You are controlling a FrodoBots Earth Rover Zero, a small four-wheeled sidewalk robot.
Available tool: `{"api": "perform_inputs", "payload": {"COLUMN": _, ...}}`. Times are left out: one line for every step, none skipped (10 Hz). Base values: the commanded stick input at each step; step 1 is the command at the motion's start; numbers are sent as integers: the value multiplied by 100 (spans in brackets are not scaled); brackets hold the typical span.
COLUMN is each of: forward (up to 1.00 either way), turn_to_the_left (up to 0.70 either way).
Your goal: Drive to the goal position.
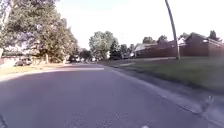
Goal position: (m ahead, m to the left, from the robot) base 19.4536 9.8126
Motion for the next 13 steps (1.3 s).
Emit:
{"api": "perform_inputs", "payload": {"forward": 100, "turn_to_the_left": 0}}
{"api": "perform_inputs", "payload": {"forward": 100, "turn_to_the_left": 0}}
{"api": "perform_inputs", "payload": {"forward": 100, "turn_to_the_left": 0}}
{"api": "perform_inputs", "payload": {"forward": 100, "turn_to_the_left": 0}}
{"api": "perform_inputs", "payload": {"forward": 100, "turn_to_the_left": 1}}
{"api": "perform_inputs", "payload": {"forward": 100, "turn_to_the_left": 13}}
{"api": "perform_inputs", "payload": {"forward": 100, "turn_to_the_left": 40}}
{"api": "perform_inputs", "payload": {"forward": 100, "turn_to_the_left": 39}}
{"api": "perform_inputs", "payload": {"forward": 100, "turn_to_the_left": 37}}
{"api": "perform_inputs", "payload": {"forward": 100, "turn_to_the_left": 0}}
{"api": "perform_inputs", "payload": {"forward": 100, "turn_to_the_left": 1}}
{"api": "perform_inputs", "payload": {"forward": 100, "turn_to_the_left": 2}}
{"api": "perform_inputs", "payload": {"forward": 100, "turn_to_the_left": 3}}
